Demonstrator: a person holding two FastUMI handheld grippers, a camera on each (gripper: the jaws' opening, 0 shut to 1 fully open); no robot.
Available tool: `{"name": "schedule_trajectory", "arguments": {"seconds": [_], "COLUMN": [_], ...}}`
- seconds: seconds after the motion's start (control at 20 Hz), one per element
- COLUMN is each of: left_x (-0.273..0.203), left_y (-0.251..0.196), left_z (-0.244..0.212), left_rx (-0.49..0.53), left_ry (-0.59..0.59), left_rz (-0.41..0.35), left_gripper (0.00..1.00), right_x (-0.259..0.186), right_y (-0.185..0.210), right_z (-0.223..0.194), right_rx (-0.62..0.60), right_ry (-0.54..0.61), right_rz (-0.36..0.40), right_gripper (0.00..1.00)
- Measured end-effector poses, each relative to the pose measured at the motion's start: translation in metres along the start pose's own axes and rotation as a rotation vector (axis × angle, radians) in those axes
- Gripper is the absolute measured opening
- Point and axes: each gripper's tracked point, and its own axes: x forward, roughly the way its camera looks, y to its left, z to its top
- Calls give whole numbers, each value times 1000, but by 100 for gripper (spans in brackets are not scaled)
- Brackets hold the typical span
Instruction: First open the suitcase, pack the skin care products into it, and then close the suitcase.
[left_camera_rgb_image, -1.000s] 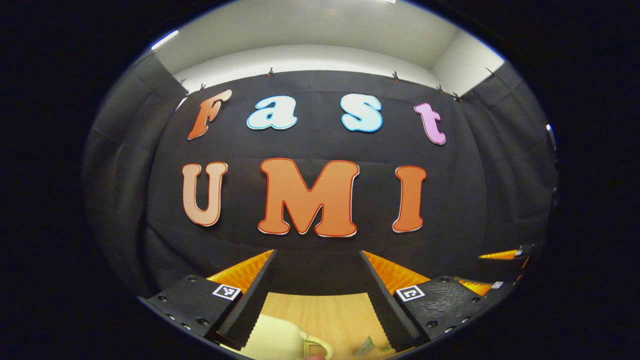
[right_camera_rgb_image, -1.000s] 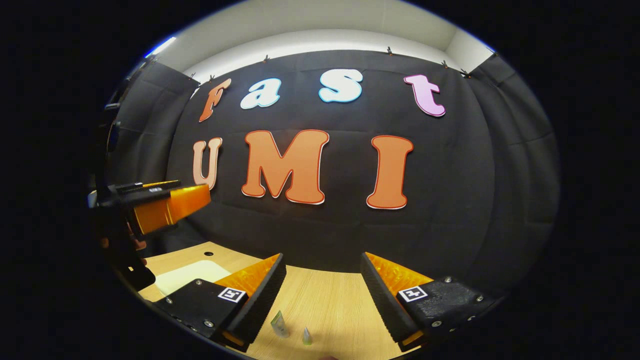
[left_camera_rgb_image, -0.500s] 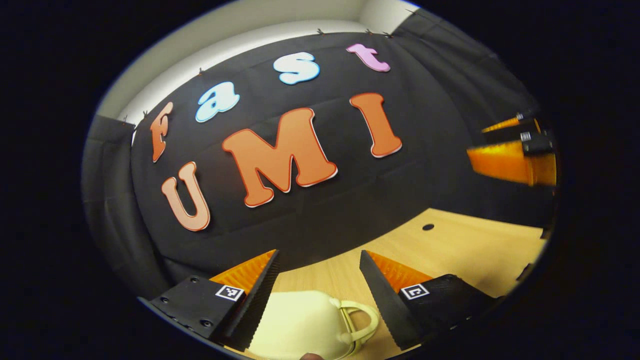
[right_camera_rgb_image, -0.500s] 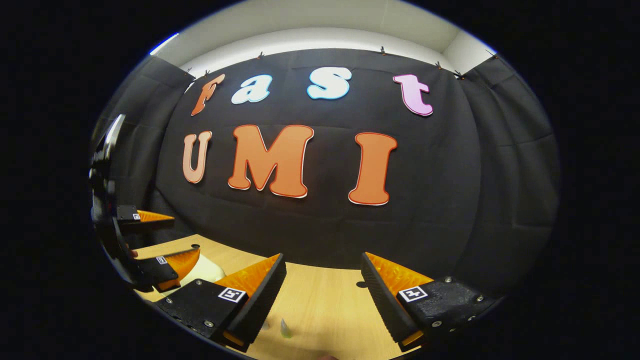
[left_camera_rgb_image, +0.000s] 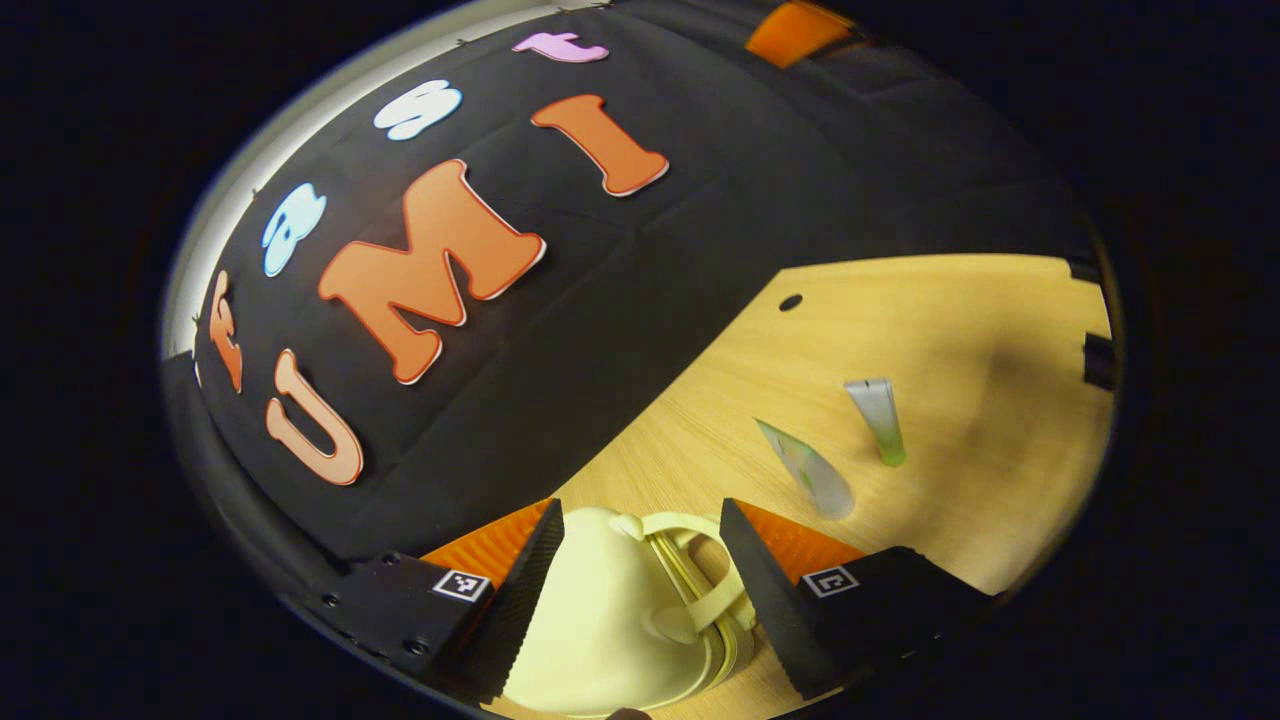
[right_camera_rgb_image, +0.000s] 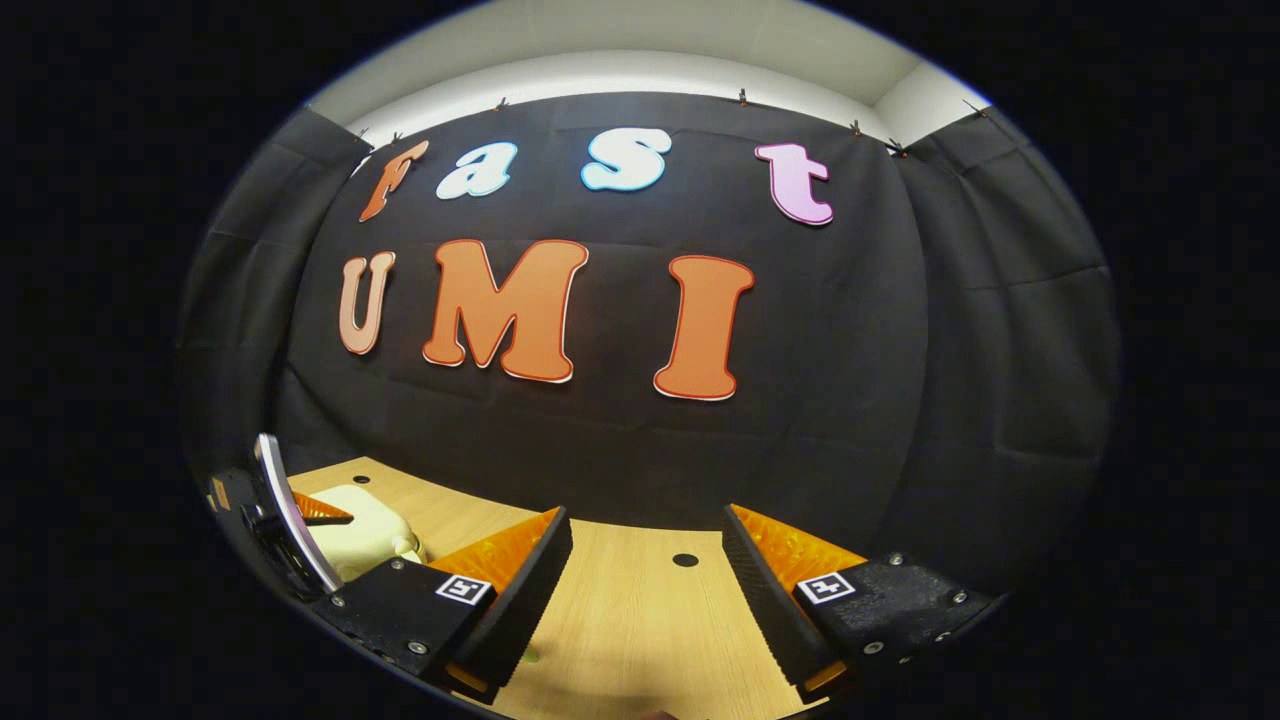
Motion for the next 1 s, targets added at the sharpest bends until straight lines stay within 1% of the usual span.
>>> {"name": "schedule_trajectory", "arguments": {"seconds": [0.1,0.2,0.35,0.45,0.5,0.55,0.6,0.65,0.8,0.9,0.95,1.0], "left_x": [11,11,14,14,15,16,19,22,36,42,45,45], "left_y": [-12,-23,-33,-36,-37,-40,-43,-46,-53,-60,-59,-61], "left_z": [-18,-33,-49,-58,-59,-62,-64,-67,-72,-77,-79,-80], "left_rx": [37,80,174,255,293,325,354,384,455,471,473,475], "left_ry": [44,80,113,132,142,147,150,163,181,190,195,204], "left_rz": [-19,-35,-52,-46,-40,-40,-39,-37,-33,-43,-42,-39], "left_gripper": [97,97,97,97,95,90,90,87,76,58,46,39], "right_x": [0,-2,-1,-2,-3,-3,-3,-2,-2,-3,-4,-4], "right_y": [-5,-10,-13,-16,-16,-17,-17,-18,-18,-21,-21,-22], "right_z": [-2,-4,-7,-9,-10,-10,-10,-11,-12,-14,-15,-15], "right_rx": [-4,0,6,7,9,11,15,16,20,16,17,16], "right_ry": [3,8,9,12,13,12,12,13,13,14,15,16], "right_rz": [-7,-14,-19,-21,-22,-23,-21,-22,-18,-16,-13,-13], "right_gripper": [95,95,95,95,95,95,95,95,95,95,95,95]}}
